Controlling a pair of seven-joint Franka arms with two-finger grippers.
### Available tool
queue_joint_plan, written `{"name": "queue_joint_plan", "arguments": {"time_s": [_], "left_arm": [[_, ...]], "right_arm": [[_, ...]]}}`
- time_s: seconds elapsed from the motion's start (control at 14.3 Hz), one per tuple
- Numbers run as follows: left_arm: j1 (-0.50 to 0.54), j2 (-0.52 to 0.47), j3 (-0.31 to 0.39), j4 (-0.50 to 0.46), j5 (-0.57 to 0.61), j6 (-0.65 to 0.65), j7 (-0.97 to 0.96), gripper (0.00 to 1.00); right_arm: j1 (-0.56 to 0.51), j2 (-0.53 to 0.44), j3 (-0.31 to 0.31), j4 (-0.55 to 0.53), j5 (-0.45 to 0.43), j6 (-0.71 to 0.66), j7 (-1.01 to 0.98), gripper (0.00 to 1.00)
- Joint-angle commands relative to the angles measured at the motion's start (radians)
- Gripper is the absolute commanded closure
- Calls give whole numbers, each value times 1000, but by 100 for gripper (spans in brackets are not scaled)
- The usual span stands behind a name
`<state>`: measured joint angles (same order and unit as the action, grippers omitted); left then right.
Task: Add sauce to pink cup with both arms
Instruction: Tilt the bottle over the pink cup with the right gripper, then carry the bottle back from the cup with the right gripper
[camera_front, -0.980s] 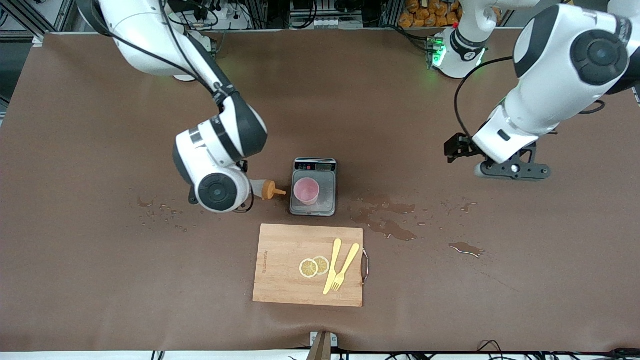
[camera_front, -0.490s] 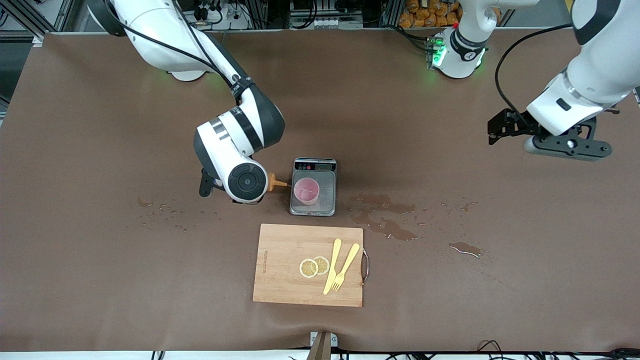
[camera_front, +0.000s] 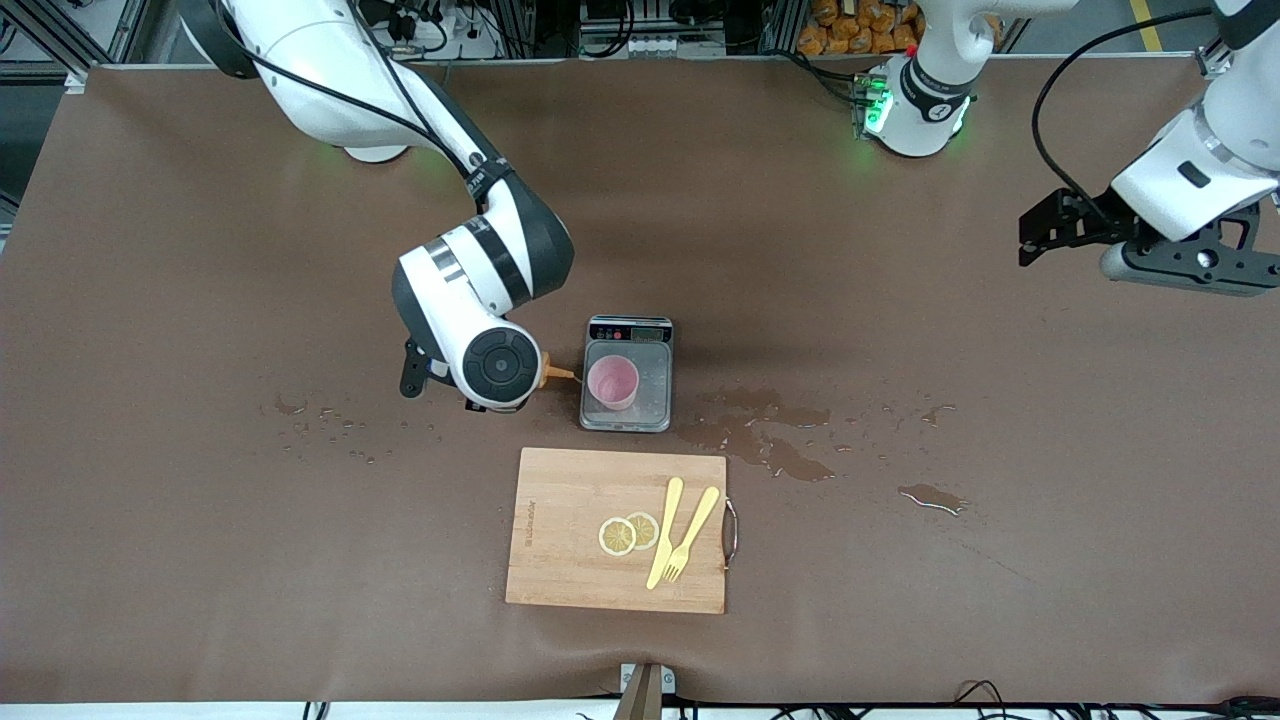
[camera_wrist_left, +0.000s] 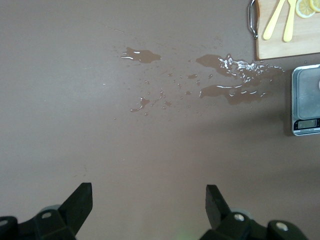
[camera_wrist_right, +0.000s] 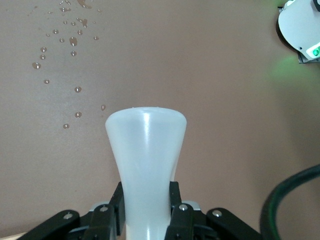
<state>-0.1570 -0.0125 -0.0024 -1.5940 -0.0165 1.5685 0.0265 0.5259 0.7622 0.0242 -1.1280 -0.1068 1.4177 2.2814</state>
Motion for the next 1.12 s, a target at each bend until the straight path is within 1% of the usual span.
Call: {"name": "queue_joint_plan", "arguments": {"time_s": [0.0,0.14,0.42,0.56,0.7,0.77,0.91,0.98,1.05], "left_arm": [[19,-7,-7,19,26,-25,-25,0],[39,-6,-15,19,21,-22,-42,0],[39,-10,-16,17,18,-24,-52,0],[34,-15,-16,17,18,-25,-66,0],[33,-18,-34,17,17,-25,-77,0],[37,-20,-48,17,17,-25,-82,0],[33,-18,-54,25,16,-24,-83,0],[31,-18,-56,25,17,-25,-82,0],[34,-20,-62,25,17,-25,-79,0]], "right_arm": [[22,22,-9,45,-30,-30,18,68],[22,22,-7,45,-28,-29,18,77],[19,22,-7,45,-28,-28,17,77],[-13,6,0,48,-8,-28,9,76],[-84,-14,8,50,97,-26,-44,76],[-101,-17,7,50,134,-26,-90,76],[-142,-20,8,50,160,-25,-147,76],[-168,-30,8,50,205,-23,-187,76],[-205,-38,8,50,269,-20,-250,76]]}}
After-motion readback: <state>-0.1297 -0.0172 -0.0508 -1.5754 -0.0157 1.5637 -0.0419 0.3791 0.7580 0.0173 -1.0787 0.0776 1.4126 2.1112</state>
